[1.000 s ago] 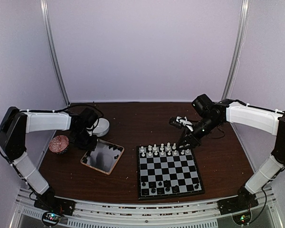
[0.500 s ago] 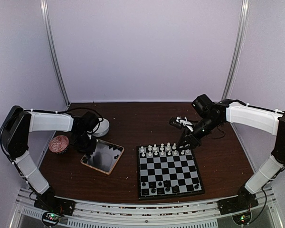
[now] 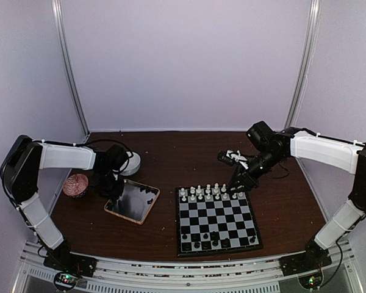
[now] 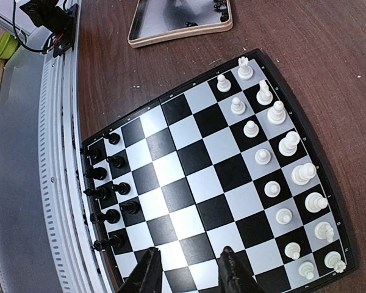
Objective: Set up the chess pieces on the board
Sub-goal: Pick up the bishop from the storage box.
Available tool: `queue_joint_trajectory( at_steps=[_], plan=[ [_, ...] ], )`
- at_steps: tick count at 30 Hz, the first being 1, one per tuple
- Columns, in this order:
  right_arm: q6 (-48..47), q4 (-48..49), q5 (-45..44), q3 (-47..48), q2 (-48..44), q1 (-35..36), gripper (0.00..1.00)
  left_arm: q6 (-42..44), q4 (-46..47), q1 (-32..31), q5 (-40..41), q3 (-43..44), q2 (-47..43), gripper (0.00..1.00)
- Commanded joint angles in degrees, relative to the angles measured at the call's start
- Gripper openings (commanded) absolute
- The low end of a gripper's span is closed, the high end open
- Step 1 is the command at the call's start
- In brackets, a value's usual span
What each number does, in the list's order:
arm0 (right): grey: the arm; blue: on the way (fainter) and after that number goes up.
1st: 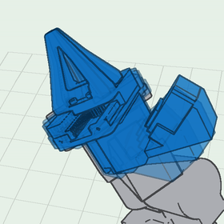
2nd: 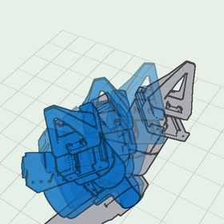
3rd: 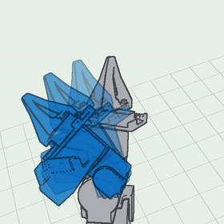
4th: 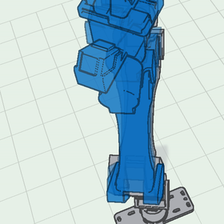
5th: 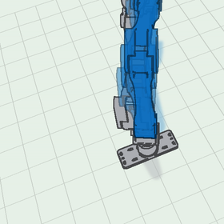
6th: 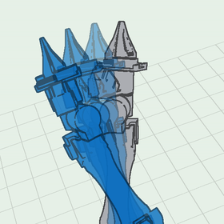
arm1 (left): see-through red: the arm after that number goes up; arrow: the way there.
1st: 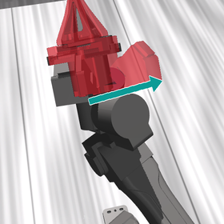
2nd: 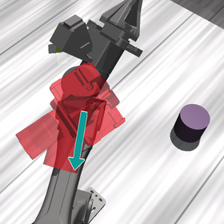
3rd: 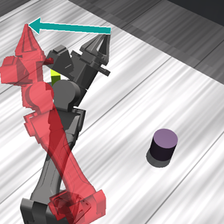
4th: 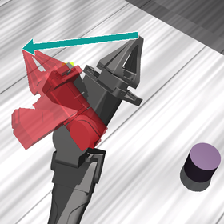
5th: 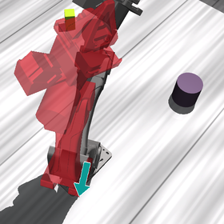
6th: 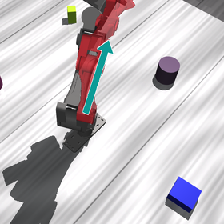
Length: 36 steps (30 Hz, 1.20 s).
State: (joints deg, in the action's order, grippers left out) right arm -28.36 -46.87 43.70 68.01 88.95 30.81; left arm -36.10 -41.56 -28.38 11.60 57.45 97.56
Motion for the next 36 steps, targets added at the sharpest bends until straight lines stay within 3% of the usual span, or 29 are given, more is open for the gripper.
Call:
queue_joint_trajectory(
  at_steps=[1, 21, 36],
  plan=[
    [-0.6, -0.5, 0.7, 1.2, 0.2, -0.4, 0.33, -0.6, 0.2, -0.6, 1.5, 0.7, -0.6, 0.30],
    [-0.6, -0.7, 1.0, 1.4, 0.5, -0.4, 0.33, -1.3, -3.1, -2.7, 5.5, 2.7, -2.4, 0.27],
    [-0.7, -0.9, 0.9, 1.4, 0.4, -0.4, 0.33, -0.8, -0.5, -2.8, 2.4, 2.0, 1.1, 0.24]
  ],
)
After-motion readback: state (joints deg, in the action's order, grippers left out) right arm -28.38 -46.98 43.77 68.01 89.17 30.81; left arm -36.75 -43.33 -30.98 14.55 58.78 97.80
